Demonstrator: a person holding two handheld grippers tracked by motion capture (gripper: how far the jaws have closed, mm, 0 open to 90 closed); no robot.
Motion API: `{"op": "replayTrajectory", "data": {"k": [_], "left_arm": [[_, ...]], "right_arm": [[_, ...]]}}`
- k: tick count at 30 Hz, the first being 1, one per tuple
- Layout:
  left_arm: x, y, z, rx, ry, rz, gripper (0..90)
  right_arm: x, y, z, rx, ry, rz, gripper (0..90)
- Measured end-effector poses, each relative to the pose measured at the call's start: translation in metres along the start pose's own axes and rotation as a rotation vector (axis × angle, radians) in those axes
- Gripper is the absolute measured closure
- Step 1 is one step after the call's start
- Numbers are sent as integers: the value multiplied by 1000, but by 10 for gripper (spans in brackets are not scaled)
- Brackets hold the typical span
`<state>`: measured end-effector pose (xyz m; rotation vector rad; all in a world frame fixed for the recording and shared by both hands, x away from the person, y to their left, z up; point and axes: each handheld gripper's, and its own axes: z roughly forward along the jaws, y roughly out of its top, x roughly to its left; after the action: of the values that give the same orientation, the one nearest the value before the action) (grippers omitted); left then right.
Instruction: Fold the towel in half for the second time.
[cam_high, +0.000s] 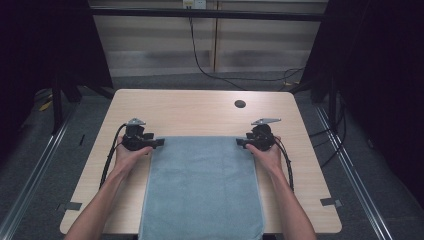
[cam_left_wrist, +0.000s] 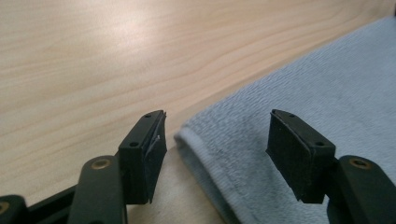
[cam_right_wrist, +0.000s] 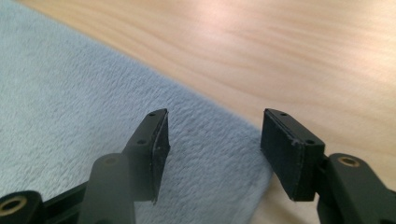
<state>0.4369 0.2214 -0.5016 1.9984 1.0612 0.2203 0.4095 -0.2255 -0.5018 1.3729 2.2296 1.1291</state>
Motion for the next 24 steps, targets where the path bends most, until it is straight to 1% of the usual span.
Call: {"op": "replayTrajectory", "data": {"k": [1,2,3,4,5,6,7,9,10,11,12,13,15,16,17,18,19,22,23,24], "left_arm": [[1,-2,3,12,0,2,396],[1,-2,3,12,0,2,412],[1,-4,6,13,1,9,420],[1,-4,6,13,1,9,462],[0,-4,7,10,-10,16,515],[0,-4,7,10,-10,16,553],[-1,-5,9,7,-45,16,646],[-2,-6,10,5,-50,14,755],[-3,-6,10,2,-67,6,786],[-3,-6,10,2,-67,6,802],[-2,-5,8,4,-69,14,802],[-3,-3,5,-17,-82,2,818],[-4,-1,1,-32,-105,9,822],[-5,0,0,-47,-111,-1,823],[-5,2,-2,-55,-117,2,824],[-5,2,-2,-55,-117,2,823],[-6,5,-6,-84,-135,-13,823],[-9,13,-12,-103,-144,3,825],[-9,13,-12,-103,-144,3,826],[-11,21,-17,-129,-146,3,826]], "right_arm": [[-1,0,1,8,-15,-4,425],[-1,0,1,8,-15,-4,425],[-4,-2,3,10,-24,5,426],[-5,-3,5,22,-24,11,438],[-4,-4,6,20,-29,7,452],[-4,-4,6,20,-29,7,452],[-4,-4,6,21,-15,11,606],[-2,-4,6,29,9,1,723],[-1,-3,6,27,15,1,764],[0,-3,5,32,20,-1,785],[0,-3,5,32,20,-1,785],[-1,-2,4,18,37,14,805],[-3,-1,0,-1,55,24,814],[-4,0,-3,-9,62,32,815],[-5,2,-7,-24,77,42,817],[-5,2,-7,-24,77,42,817],[-6,6,-14,-47,88,45,818],[-5,15,-24,-79,100,36,819],[-5,19,-28,-89,103,32,819],[-4,23,-31,-103,104,32,819]]}}
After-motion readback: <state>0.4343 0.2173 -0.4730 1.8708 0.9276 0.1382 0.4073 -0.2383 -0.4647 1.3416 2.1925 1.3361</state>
